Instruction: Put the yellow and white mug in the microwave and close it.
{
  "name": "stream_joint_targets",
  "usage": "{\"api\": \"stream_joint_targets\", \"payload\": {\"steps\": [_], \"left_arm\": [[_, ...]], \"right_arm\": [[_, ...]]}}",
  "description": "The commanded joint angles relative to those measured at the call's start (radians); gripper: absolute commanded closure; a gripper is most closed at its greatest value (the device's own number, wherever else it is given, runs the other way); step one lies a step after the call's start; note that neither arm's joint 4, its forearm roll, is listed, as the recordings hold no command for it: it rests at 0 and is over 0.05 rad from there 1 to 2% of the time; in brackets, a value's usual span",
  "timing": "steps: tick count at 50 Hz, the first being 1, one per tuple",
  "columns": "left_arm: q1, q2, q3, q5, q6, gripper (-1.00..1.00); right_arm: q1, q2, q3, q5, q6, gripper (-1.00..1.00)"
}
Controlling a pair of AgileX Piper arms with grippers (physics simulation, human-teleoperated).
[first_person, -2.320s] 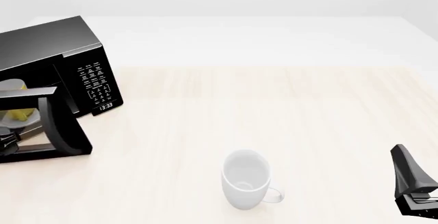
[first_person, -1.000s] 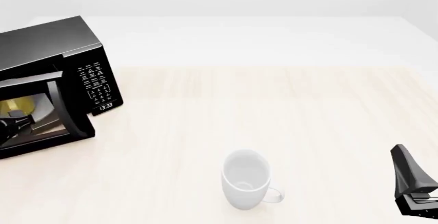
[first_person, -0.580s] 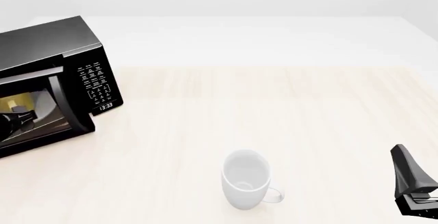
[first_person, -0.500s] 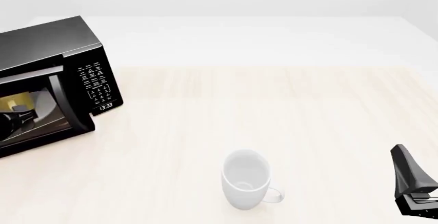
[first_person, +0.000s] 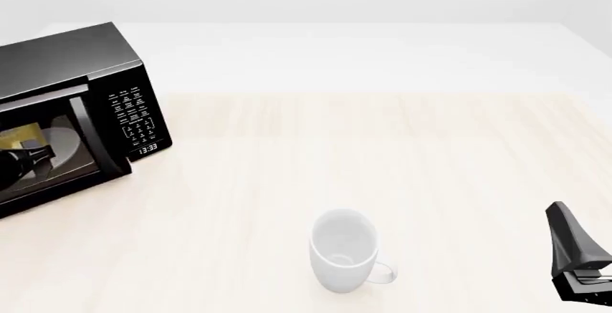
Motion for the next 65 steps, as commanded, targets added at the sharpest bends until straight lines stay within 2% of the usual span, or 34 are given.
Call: {"api": "stream_joint_targets", "payload": {"steps": [1, 32, 65], "left_arm": [[0.014, 0.008, -0.036, 0.011, -0.032, -1.00], [0.019, 0.028, -0.114, 0.030, -0.056, -1.00], [0.033, -0.046, -0.006, 0.010, -0.035, -1.00]], "right_arm": [[0.000, -0.002, 0.001, 0.001, 0.000, -1.00], [0.000, -0.002, 0.001, 0.001, 0.000, -1.00], [0.000, -0.002, 0.001, 0.001, 0.000, -1.00]]}}
